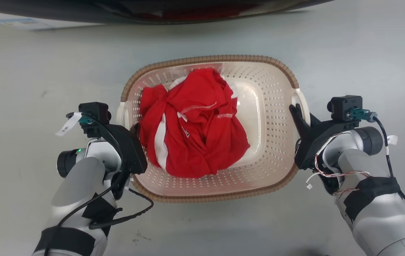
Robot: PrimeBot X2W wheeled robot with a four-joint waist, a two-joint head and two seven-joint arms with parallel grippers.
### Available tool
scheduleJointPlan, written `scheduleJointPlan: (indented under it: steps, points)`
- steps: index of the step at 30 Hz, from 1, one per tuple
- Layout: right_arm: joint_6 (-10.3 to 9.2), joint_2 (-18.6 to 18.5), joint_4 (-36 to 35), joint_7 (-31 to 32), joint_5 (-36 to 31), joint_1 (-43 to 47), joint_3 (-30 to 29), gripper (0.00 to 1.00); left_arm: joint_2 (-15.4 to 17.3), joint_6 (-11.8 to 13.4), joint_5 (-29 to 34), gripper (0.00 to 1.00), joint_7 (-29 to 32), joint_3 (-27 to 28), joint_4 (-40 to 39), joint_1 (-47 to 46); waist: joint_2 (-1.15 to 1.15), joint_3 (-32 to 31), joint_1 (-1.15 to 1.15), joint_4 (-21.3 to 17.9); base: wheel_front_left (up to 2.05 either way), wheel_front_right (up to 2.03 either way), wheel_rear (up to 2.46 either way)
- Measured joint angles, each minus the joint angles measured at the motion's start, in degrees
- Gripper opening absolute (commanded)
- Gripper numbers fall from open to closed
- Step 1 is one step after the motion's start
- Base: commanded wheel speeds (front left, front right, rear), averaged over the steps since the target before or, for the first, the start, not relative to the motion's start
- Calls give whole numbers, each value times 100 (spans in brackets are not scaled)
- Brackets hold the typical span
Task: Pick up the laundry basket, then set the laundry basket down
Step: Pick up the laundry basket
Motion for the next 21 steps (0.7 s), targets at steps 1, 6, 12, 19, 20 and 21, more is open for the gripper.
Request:
scheduleJointPlan:
  steps: [1,6,12,19,20,21]
  points:
    - [13,1,44,24,32,-1,23,0,-10,-1,-71,0,46,4,68,1,0,-62,0,8,0,0,0]
    - [21,19,312,250,155,0,179,0,-65,-43,-220,0,360,32,394,10,0,-464,0,47,0,0,0]
    - [38,35,526,482,371,4,345,0,-96,-45,-456,0,692,40,670,20,0,-960,0,80,0,0,0]
    - [38,44,693,712,521,74,509,0,-126,-53,-587,0,1047,57,890,105,0,-1456,-1,125,0,0,0]
    - [37,44,715,749,550,94,522,0,-123,-68,-630,0,1110,67,920,121,-1,-1526,-1,133,0,0,0]
    - [38,36,736,773,589,113,538,0,-126,-94,-668,0,1162,65,944,149,-1,-1597,-1,141,0,0,0]
